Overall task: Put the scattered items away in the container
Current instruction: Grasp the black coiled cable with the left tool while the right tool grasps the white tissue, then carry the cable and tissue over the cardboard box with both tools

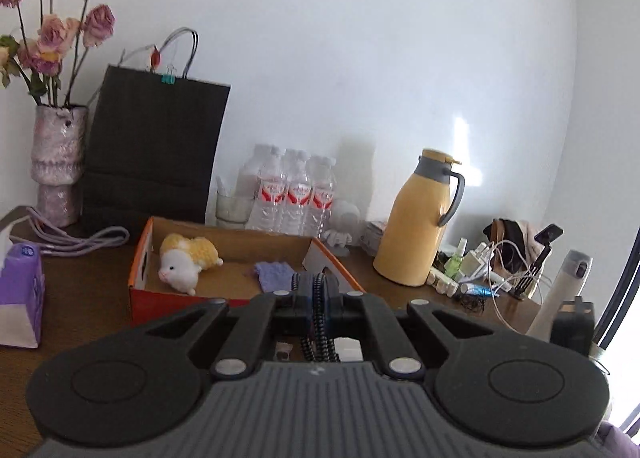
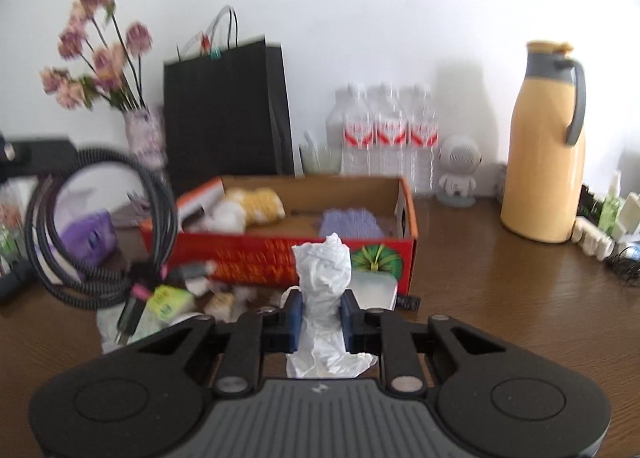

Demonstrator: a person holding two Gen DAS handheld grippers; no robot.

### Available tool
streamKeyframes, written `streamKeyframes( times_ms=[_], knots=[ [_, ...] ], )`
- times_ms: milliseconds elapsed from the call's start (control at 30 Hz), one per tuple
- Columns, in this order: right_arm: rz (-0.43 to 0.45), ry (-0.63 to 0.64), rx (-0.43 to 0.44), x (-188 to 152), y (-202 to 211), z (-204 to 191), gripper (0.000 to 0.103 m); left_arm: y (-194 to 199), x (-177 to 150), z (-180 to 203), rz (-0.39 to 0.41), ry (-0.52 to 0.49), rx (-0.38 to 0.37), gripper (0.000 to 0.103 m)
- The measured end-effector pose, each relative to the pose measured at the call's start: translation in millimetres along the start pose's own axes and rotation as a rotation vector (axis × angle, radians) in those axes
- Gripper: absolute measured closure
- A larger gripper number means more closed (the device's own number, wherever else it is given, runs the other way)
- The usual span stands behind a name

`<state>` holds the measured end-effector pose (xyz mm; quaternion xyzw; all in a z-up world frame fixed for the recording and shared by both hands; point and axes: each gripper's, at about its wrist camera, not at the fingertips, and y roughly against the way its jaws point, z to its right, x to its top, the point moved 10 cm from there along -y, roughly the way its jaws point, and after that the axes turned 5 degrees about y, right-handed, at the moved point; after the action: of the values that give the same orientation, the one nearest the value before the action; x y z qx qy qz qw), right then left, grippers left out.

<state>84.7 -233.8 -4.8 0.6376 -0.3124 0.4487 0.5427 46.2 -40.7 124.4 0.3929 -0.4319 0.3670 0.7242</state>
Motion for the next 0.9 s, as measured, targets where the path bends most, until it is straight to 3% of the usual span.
streamKeyframes(
  times_ms=[200, 367, 567, 700, 900],
  knots=[
    [0.087, -0.001, 0.012, 12.7, 53.0, -7.5, 0.085, 44.8, -15.7, 23.1, 0.086, -0.043, 0.008, 0.098],
    [0.16, 0.016, 0.027, 1.0, 89.1, -20.6, 0.084, 62.0, -46.7, 49.2, 0.054, -0.081, -0.033, 0.098],
    [0.143, 0.001, 0.052, -10.3, 98.4, -25.0, 0.084, 50.2, -59.5, 53.9, 0.019, -0.106, -0.024, 0.098],
    [0.143, 0.016, 0.034, 3.2, 89.4, -16.8, 0.084, 30.1, -36.2, 52.5, 0.053, -0.16, -0.025, 0.098],
    [0.155, 0.033, 0.024, 60.7, 48.1, -0.6, 0.084, -30.3, 46.0, 48.0, 0.106, -0.201, -0.04, 0.098]
  ],
)
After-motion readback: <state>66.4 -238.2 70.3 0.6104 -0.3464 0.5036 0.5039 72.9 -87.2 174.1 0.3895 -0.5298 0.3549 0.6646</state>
